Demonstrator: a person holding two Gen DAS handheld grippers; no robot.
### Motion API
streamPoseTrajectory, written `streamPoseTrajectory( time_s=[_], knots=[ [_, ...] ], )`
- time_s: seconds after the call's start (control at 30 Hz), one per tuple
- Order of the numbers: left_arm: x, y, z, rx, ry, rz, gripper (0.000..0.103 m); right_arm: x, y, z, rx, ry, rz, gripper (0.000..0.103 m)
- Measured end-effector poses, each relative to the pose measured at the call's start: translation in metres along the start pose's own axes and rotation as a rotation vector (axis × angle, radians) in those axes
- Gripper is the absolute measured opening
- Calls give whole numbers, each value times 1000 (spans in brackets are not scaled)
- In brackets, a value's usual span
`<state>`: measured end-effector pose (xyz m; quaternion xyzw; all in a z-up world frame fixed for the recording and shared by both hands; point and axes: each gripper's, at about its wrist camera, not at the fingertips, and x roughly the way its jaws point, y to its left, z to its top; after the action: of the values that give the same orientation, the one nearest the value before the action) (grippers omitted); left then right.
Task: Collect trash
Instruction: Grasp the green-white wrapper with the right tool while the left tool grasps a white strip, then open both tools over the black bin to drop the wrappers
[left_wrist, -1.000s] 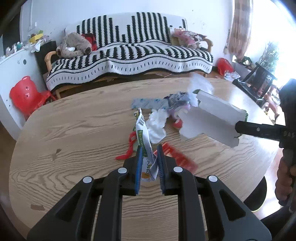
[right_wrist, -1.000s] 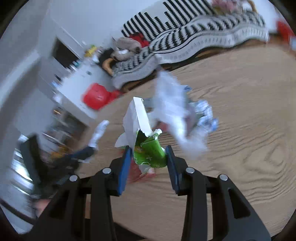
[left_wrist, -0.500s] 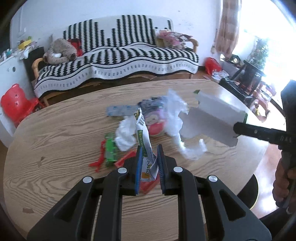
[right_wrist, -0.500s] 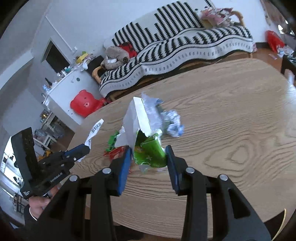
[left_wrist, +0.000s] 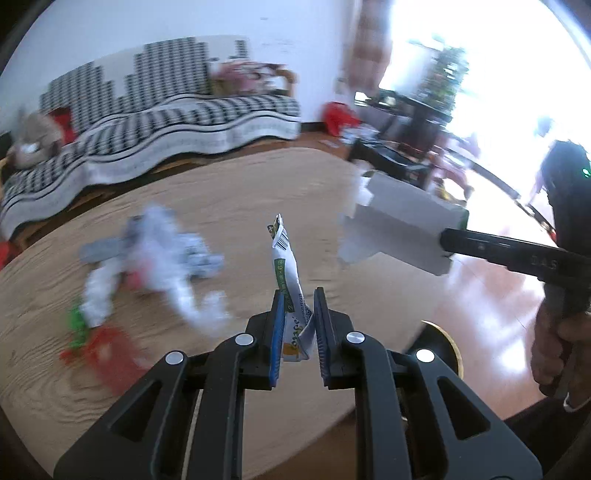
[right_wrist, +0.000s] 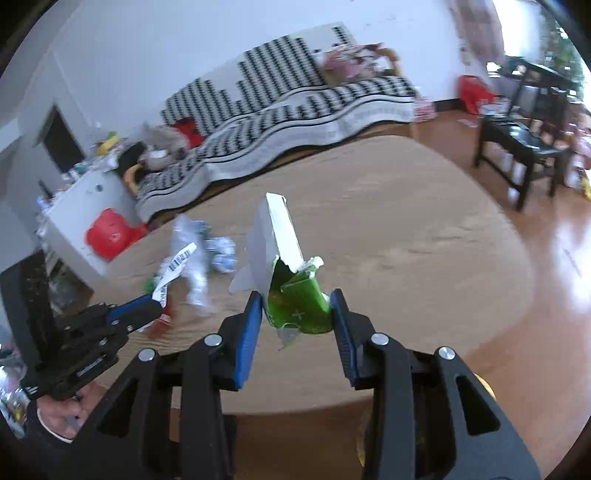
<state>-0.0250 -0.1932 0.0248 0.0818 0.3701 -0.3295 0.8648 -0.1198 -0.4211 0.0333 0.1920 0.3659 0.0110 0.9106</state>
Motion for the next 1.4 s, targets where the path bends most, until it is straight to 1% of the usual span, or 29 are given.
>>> streamPoseTrajectory(
  time_s=[0.13,0.23,0.33,0.5,0.6,0.63,0.77,0.87,0.97,1.07,1.23,1.4],
  knots=[
    [22,-55,-2,67,27,-100,15,-26,-42,-18,36,-6,-83,38],
    [36,-88,-7,108,50,-164,15,-44,-73,-33,78,-3,-143,38],
    [52,-115,-16,132,83,-224,15,-58,-97,-49,119,6,-193,38],
    [70,-147,-30,161,124,-292,15,-79,-132,-76,176,18,-253,38],
    [83,-162,-40,174,160,-331,15,-84,-147,-96,217,64,-293,39],
    [86,-167,-45,178,174,-339,15,-83,-152,-102,229,86,-301,39],
    [107,-181,-66,170,269,-361,15,-71,-162,-124,267,166,-329,39],
    [125,-184,-82,157,332,-353,15,-57,-162,-134,284,219,-342,39],
    [135,-185,-88,156,367,-348,15,-45,-157,-140,271,256,-358,39],
    [140,-186,-89,153,380,-344,15,-39,-153,-141,267,266,-357,39],
    [145,-188,-83,148,375,-339,15,-36,-149,-138,267,270,-359,39],
    [143,-189,-85,150,378,-336,15,-34,-151,-135,268,271,-357,39]
  ],
)
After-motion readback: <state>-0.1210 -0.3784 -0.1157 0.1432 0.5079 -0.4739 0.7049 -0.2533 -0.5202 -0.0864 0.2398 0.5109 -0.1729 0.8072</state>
